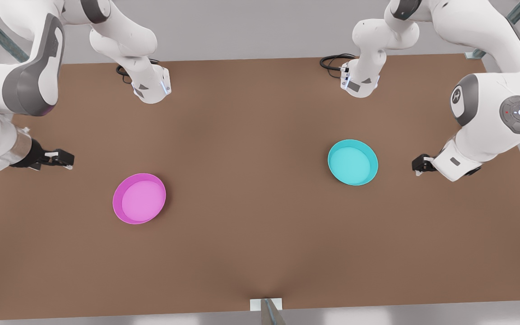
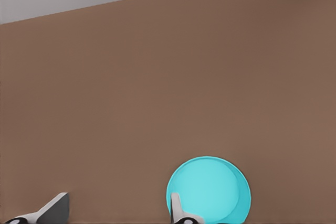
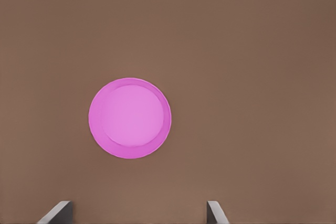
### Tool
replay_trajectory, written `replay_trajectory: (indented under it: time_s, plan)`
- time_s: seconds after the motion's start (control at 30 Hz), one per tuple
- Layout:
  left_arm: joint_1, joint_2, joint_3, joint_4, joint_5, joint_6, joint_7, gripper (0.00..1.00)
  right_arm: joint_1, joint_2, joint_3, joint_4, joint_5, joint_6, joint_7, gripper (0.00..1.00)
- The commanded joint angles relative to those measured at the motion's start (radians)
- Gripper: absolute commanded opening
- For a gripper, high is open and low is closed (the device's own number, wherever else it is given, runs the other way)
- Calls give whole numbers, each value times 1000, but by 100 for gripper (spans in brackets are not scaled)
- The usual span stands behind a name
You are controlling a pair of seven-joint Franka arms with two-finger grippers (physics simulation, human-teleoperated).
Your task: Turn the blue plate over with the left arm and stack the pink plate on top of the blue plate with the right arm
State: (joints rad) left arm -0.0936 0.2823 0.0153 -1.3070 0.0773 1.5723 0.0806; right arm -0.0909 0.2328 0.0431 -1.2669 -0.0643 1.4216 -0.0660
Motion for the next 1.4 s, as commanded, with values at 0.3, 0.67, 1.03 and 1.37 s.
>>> replay_trajectory:
  time_s: [0.3,0.67,1.03,1.37]
  plan:
    - [-2,-52,29,-578,-361,354,139,100,10,11,0,-12,0,33,-12,100]
    - [0,-2,89,-894,-435,635,499,100,23,14,0,-23,-12,27,-8,100]
    - [0,106,100,-904,-433,647,570,100,28,45,0,-19,-3,60,-12,100]
    - [2,135,100,-899,-453,644,570,40,31,52,0,-23,1,60,-14,100]
